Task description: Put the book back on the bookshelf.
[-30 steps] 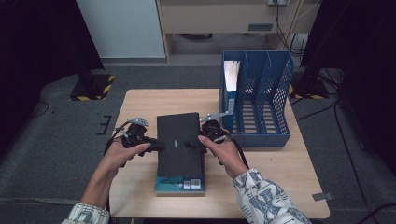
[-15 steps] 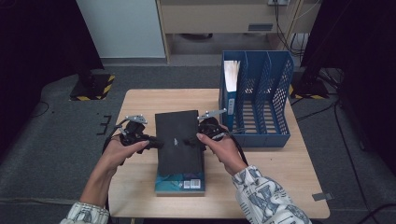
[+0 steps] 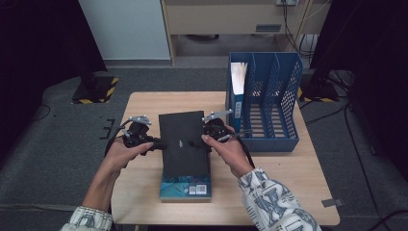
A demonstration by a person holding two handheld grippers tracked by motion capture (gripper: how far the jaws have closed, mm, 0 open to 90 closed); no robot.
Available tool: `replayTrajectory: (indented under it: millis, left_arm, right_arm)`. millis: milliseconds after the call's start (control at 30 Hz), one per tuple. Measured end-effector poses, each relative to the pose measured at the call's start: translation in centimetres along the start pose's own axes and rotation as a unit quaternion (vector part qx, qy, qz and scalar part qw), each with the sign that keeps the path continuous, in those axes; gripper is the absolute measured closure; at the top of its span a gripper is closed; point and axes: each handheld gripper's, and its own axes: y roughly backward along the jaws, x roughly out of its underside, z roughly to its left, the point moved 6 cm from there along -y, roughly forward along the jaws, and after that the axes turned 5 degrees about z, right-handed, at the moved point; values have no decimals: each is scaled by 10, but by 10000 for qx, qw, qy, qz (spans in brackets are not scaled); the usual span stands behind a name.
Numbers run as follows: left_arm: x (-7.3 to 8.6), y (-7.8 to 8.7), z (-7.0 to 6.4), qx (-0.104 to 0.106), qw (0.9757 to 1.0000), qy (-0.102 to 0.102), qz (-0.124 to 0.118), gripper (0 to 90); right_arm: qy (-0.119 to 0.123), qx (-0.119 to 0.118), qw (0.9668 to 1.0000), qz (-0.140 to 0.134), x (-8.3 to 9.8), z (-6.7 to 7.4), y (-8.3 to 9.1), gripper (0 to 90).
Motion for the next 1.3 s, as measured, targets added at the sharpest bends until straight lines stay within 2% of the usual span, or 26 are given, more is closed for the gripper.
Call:
replayTrajectory:
  millis: [400,567,1300]
  left_arm:
    - [-7,3,-1,-60,9998,-148,121,704]
    - [-10,4,0,-55,9999,-118,64,719]
    - [-13,8,2,-152,9997,-145,82,732]
  right_arm:
    - [9,46,10000,-35,-2,-2,2,195]
    - [19,82,9999,-77,-3,-3,4,206]
    - [99,152,9998,-116,-9,-2,7,233]
